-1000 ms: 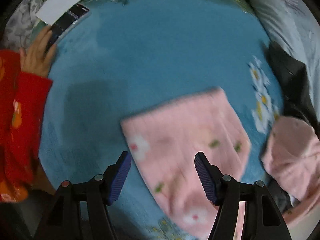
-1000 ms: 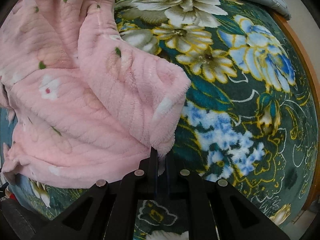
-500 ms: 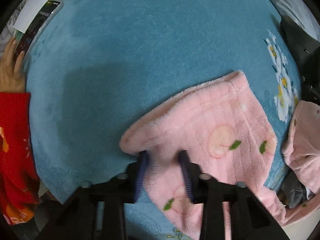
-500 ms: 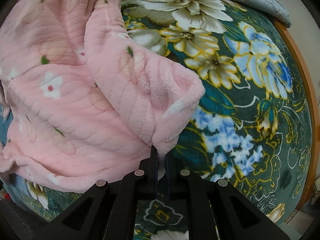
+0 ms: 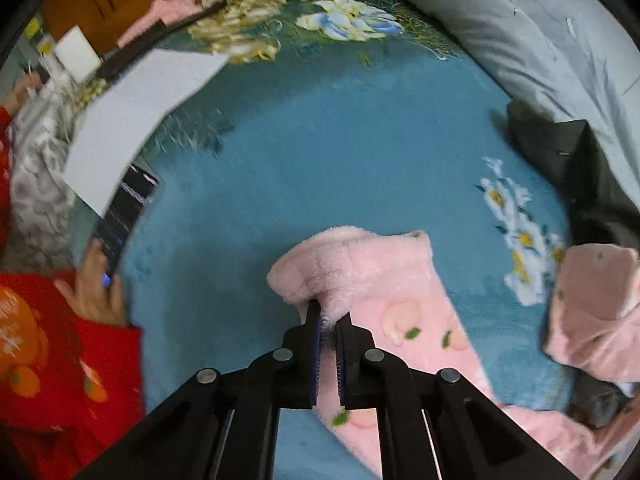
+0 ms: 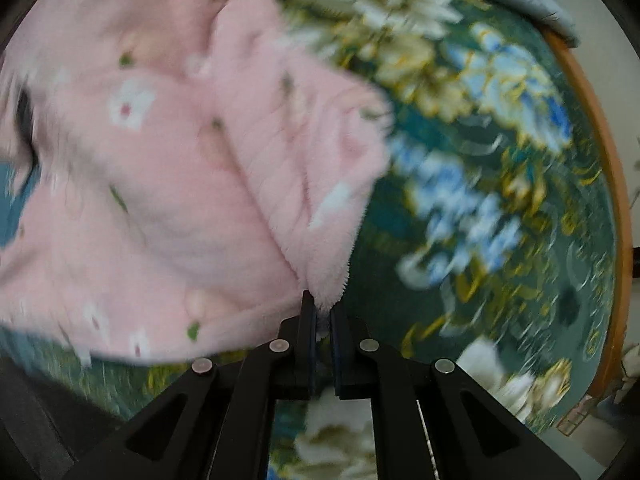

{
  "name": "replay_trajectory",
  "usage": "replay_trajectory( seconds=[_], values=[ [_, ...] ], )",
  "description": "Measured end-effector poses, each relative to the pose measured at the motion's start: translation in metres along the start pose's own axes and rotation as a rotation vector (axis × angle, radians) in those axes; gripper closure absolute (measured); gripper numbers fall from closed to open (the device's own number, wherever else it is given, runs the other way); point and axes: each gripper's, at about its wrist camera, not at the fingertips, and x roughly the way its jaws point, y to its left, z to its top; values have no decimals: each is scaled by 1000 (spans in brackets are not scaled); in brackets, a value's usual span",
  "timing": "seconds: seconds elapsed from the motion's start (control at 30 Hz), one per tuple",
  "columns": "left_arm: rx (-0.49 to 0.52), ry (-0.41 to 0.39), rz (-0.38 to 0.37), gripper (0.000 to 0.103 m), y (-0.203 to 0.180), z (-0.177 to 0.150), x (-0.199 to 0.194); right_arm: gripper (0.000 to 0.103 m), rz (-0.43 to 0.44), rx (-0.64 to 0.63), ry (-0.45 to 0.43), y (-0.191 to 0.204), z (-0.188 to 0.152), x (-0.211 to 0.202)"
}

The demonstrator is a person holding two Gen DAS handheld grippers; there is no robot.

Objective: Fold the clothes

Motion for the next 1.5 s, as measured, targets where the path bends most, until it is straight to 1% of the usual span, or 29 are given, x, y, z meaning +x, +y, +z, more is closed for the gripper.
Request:
replay_trajectory(
  seconds=[0.07, 0.13, 0.23, 0.27, 0.33, 0.37, 0.4, 0.43, 0.47, 0.5, 0.57, 0.6, 0.63, 0.67, 0.7, 0.77, 0.8, 0.87, 0.9, 0.93, 0.97, 1.0, 1.1, 1.2, 1.27, 1.33, 1.4, 1.43, 1.5],
  values=[
    [14, 37, 41, 96, 9, -2, 14, 98, 0, 1, 17, -2, -1, 6],
    [8, 71, 58, 96, 17, -11, 33, 98, 1, 6, 23, -8, -1, 9],
    [20, 80, 48, 96, 20, -11, 43, 98, 19, 48, -6, -31, 6, 3],
    [23, 81, 40, 92, 19, -11, 41, 97, 26, 76, -16, -41, 9, 0],
    [31, 82, 22, 91, 16, -10, 36, 94, 59, 138, -50, -64, 18, -11],
    [34, 79, 15, 83, 12, -10, 30, 89, 76, 162, -76, -75, 22, -18],
    [25, 66, 25, 76, 10, -10, 23, 77, 85, 180, -111, -85, 29, -26],
    [12, 50, 40, 57, 8, -10, 16, 63, 89, 193, -146, -94, 37, -32],
    [-2, 35, 55, 47, 6, -11, 8, 59, 102, 213, -176, -99, 42, -34],
    [-27, 2, 55, 47, 4, -12, -3, 58, 118, 237, -205, -102, 46, -34],
    [-53, -49, -5, 45, -8, -17, -23, 55, 192, 296, -241, -89, 26, -19],
    [-53, -67, -52, 44, -18, -24, -33, 48, 232, 327, -257, -81, 13, -10],
    [-41, -86, -101, 43, -30, -32, -41, 44, 270, 351, -264, -80, 21, 3],
    [-24, -106, -150, 40, -44, -42, -48, 43, 308, 373, -269, -81, 37, 18],
    [5, -112, -222, 39, -59, -54, -52, 43, 321, 397, -266, -79, 41, 19],
    [45, -87, -340, 39, -83, -76, -44, 43, 329, 471, -245, -79, 45, 24],
    [65, -67, -373, 39, -94, -88, -38, 43, 334, 527, -224, -84, 52, 37],
    [107, -27, -421, 39, -116, -112, -25, 55, 400, 620, -186, -92, 55, 55],
    [129, -5, -438, 39, -128, -126, -20, 68, 430, 641, -174, -95, 54, 57],
    [144, 12, -456, 39, -136, -136, -15, 76, 460, 662, -162, -97, 52, 59],
    [155, 28, -475, 39, -142, -144, -11, 77, 490, 683, -150, -100, 51, 61],
    [164, 37, -494, 39, -147, -152, -8, 83, 483, 670, -150, -98, 50, 56],
    [149, 49, -533, 39, -149, -160, -1, 89, 397, 565, -193, -86, 39, 23],
    [102, 59, -561, 39, -141, -157, 5, 91, 294, 520, -270, -101, 29, -12],
    [70, 66, -579, 39, -135, -156, 9, 103, 203, 521, -299, -120, 19, -26],
    [38, 73, -598, 39, -130, -154, 14, 103, 80, 575, -309, -150, -1, -33],
    [6, 80, -616, 39, -124, -152, 18, 103, 18, 666, -270, -180, -22, -24],
    [-10, 83, -625, 39, -122, -151, 20, 103, 7, 710, -263, -190, -31, -19],
    [13, 80, -628, 39, -124, -152, 20, 103, 37, 729, -283, -192, -44, -22]
  ],
)
